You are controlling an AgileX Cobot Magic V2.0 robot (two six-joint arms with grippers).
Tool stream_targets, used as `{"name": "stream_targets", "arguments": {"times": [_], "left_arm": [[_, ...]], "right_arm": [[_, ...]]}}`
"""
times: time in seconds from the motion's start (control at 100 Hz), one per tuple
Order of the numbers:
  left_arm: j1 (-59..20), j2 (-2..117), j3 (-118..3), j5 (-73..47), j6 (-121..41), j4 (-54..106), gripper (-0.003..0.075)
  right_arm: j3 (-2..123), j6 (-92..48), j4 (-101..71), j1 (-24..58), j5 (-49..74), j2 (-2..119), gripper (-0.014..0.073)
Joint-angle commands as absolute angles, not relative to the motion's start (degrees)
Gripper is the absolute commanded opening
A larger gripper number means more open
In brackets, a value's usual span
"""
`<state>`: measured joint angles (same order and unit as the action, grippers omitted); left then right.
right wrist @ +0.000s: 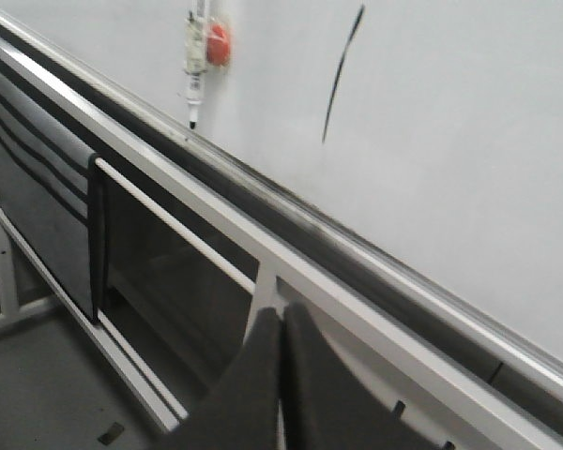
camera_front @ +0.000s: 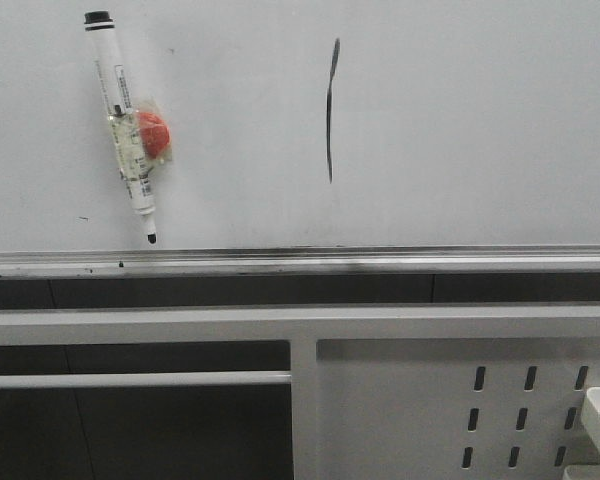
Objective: Write number 1 on whiteboard
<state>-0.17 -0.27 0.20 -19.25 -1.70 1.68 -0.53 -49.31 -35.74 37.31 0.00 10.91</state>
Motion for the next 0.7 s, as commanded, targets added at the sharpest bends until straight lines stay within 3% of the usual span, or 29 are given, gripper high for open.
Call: {"name": "stream_targets", "arguments": {"times": [0.0,0.2,0.37,0.46,0.69], "left_arm": [[-0.49,-1.6,2.19,-16.03,-1.01,2.08,-0.002],[-0.49,-1.6,2.19,-15.93,-1.01,2.17,-0.002],[-0.49,-1.6,2.19,-15.93,-1.01,2.17,-0.002],[-0.49,-1.52,2.19,-15.69,-1.01,2.17,-0.002],[-0.49,-1.52,2.19,-15.69,-1.01,2.17,-0.002]], "right_arm": [[-1.12,-45.33,-30.94,34.33,-5.57,10.18,-0.0069],[-1.24,-11.34,-3.34,18.27,-3.18,7.45,-0.0069],[-1.24,-8.63,-1.64,5.31,9.02,-2.21,-0.0069],[-1.24,-5.1,-1.64,0.0,11.24,-1.66,-0.0069],[-1.24,-2.88,-1.64,-4.72,17.55,-1.79,-0.0069]]}}
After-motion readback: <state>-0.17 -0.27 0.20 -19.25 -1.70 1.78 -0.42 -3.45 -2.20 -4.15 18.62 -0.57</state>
